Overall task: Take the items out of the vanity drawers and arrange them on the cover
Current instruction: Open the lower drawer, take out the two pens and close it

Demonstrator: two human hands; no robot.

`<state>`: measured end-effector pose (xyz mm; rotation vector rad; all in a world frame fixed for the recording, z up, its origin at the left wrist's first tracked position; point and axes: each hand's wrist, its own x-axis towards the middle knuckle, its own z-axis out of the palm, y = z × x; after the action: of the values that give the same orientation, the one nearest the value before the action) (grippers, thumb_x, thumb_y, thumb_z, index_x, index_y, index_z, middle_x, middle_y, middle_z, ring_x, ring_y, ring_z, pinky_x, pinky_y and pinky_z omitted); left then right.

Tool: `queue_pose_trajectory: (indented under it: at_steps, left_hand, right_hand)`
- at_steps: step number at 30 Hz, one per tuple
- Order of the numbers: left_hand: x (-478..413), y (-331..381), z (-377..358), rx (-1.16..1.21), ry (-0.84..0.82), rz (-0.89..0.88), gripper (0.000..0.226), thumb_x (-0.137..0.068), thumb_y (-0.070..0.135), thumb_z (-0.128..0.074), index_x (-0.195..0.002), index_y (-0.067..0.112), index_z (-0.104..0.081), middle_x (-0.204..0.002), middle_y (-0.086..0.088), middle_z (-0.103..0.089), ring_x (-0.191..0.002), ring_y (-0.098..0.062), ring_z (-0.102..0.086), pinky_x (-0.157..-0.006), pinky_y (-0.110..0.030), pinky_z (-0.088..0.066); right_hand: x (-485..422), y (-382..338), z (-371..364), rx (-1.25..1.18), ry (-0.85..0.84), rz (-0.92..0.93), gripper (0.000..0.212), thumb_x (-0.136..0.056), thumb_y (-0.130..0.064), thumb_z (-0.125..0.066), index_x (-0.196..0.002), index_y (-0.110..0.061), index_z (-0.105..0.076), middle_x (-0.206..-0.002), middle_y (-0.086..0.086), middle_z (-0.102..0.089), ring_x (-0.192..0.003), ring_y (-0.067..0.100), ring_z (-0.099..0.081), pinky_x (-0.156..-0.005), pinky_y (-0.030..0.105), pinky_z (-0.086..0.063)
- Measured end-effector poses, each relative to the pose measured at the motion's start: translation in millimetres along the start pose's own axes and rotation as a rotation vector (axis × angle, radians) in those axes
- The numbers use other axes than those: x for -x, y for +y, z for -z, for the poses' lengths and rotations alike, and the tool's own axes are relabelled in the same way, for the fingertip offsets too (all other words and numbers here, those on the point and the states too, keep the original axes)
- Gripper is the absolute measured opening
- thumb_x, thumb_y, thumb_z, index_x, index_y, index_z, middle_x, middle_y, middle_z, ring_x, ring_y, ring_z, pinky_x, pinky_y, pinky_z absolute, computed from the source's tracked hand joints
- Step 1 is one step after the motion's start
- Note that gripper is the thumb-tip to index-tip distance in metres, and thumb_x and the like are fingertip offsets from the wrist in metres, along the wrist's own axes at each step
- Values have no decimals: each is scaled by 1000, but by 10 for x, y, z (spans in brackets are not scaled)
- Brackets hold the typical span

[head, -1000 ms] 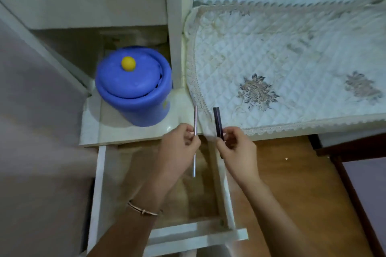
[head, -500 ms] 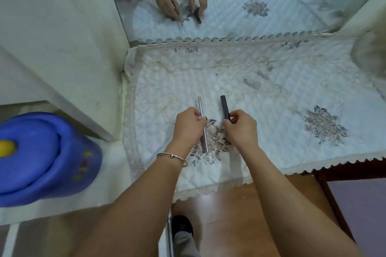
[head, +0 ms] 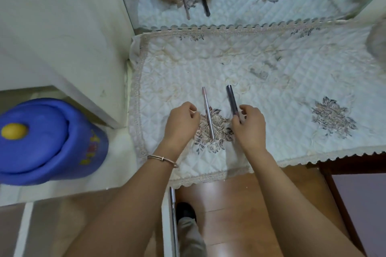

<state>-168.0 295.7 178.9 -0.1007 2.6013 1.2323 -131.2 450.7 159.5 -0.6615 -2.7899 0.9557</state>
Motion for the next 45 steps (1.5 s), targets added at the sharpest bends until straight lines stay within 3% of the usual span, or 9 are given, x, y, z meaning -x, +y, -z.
queue_pose_trajectory:
  at_steps: [3,8,12,19,23,29,34,40,45]
  left_hand:
    - [290,-217,264,-64,20,-7,19,-88,18,-48,-101,15,-61,-82,5,-58,-75,-20,-61,-70,-36,-54]
    - [949,-819,755,-47,55,9,15,-84,19,-53,-94,23,-64,-82,3,-62,-78,-19,-62,-72,-31,-50]
    - [1591,-1460,1128,-89,53,9,12,-83,12,-60,-92,13,-67,-81,-2,-66,-75,-18,-60,-71,-25,-43]
    - [2764,-2774,1658,-224,-110,127,14,-87,18,-55,-94,15,-67,-85,1,-65,-86,-21,-63,-78,-37,-52]
    - [3191,-3169,1810,-295,-204,40,12,-87,22,-55,-89,17,-65,-91,1,-68,-87,-20,-63,-78,-38,-52]
    - [3382,-3407,1801,-293,-168,-77,32,-78,36,-61,-103,17,-66,-107,1,-67,-103,-20,-59,-85,-33,-43]
    - [3353,-3515,1734,-347,-109,-153,24,-70,32,-60,-89,19,-68,-90,3,-71,-87,-20,-65,-70,-31,-42]
    - [3154,-3468,1756,-362,-59,-172,16,-77,25,-68,-91,18,-68,-93,2,-71,-91,-22,-64,-74,-30,-36]
    - [2767,-3345,1818,-369,-20,-177,15,-78,17,-70,-93,14,-68,-94,-2,-70,-90,-26,-64,-76,-37,-45]
  right_hand:
    - [333,-49,39,-7,59,98,24,-88,-11,-51,-108,-6,-62,-102,13,-65,-99,30,-54,-82,39,-44]
    - [1086,-256,6,-67,-28,171,25,-88,-7,-52,-111,-4,-61,-102,13,-65,-99,28,-55,-82,25,-36]
    - [1909,-384,-136,-76,-147,163,23,-88,-8,-53,-107,-6,-64,-102,10,-67,-97,23,-59,-79,24,-40]
    - [3411,-481,-593,7,-340,129,12,-85,-13,-57,-91,-11,-68,-92,4,-68,-91,19,-58,-74,21,-38]
    - [3887,-418,-757,119,-360,117,16,-84,-25,-61,-93,-13,-68,-93,3,-67,-96,21,-56,-78,28,-43]
    - [4122,-362,-750,238,-272,152,29,-81,-33,-66,-105,-16,-66,-104,1,-65,-105,24,-54,-86,33,-44]
    - [4077,-298,-792,293,-279,148,21,-76,-29,-72,-91,-15,-68,-92,1,-66,-94,26,-56,-70,30,-41]
    - [3914,-363,-893,306,-217,159,16,-79,-30,-69,-86,-16,-66,-90,0,-64,-92,23,-54,-67,25,-34]
    - [3482,-480,-1032,351,-202,236,19,-78,-32,-69,-84,-14,-66,-86,3,-66,-86,27,-57,-64,31,-42]
